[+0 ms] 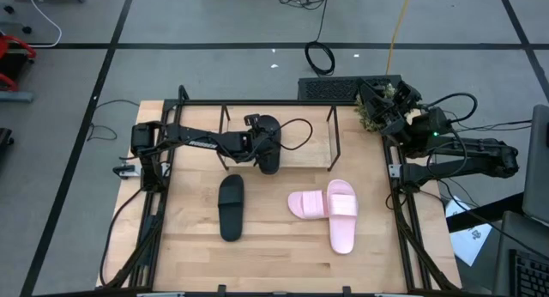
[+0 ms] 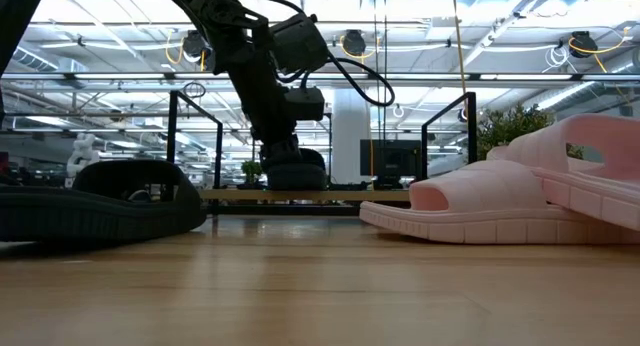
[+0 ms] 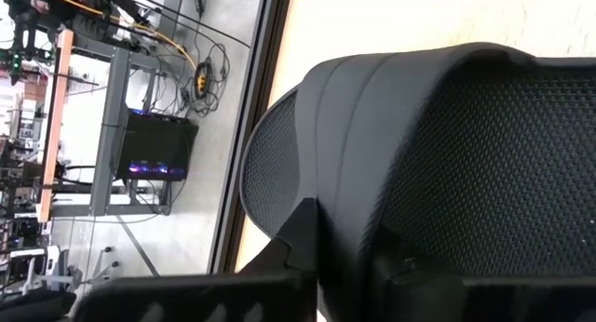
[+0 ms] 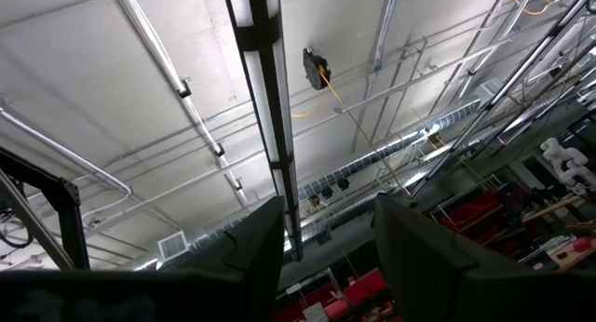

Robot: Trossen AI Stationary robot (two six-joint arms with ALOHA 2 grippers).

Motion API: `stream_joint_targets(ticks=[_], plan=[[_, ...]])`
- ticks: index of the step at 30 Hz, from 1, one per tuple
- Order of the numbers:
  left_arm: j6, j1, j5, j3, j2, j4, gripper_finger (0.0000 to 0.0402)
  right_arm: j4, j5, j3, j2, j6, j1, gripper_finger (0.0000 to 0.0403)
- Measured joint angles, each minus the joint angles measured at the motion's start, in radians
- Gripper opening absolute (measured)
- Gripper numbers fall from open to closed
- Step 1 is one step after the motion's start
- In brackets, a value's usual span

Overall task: Pick and place slides into the shelf
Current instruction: Put the right black slide on the shelf, then put the black slide on the shelf

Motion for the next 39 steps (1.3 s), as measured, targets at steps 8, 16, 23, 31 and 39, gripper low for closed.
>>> stream_joint_targets(ticks=[8,16,23,31,39], plan=[[0.015,0.0,0.004,0.0,0.001,0.001,0.0091,0.0,0.0,0.0,0.0,-0.002,0.0,0.0157],[0.03,0.0,0.011,-0.002,-0.014,-0.008,0.0131,-0.001,0.0,0.0,0.0,-0.002,0.0,0.0157],[0.029,0.004,0.088,-0.003,-0.091,-0.016,0.0145,-0.001,0.0,0.0,0.0,-0.002,0.0,0.0157],[0.023,-0.008,0.086,-0.003,-0.097,-0.042,0.0145,-0.001,0.0,0.0,0.0,-0.002,0.0,0.0157],[0.022,-0.03,0.073,-0.001,-0.147,-0.034,0.0145,0.001,0.0,0.0,0.003,0.001,0.0,0.0157]])
